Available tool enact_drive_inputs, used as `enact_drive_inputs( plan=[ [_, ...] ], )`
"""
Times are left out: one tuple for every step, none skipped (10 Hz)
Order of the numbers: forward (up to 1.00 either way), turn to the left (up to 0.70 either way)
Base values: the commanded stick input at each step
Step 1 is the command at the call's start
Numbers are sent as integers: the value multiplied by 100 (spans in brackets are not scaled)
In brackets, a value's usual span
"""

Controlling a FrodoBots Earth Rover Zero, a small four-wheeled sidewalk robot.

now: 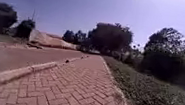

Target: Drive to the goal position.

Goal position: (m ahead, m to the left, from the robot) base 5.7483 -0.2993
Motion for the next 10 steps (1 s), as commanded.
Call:
enact_drive_inputs(
  plan=[
    [30,0],
    [30,0],
    [30,0],
    [30,0],
    [30,0],
    [30,0],
    [30,0],
    [30,0],
    [30,0],
    [30,0]
  ],
)
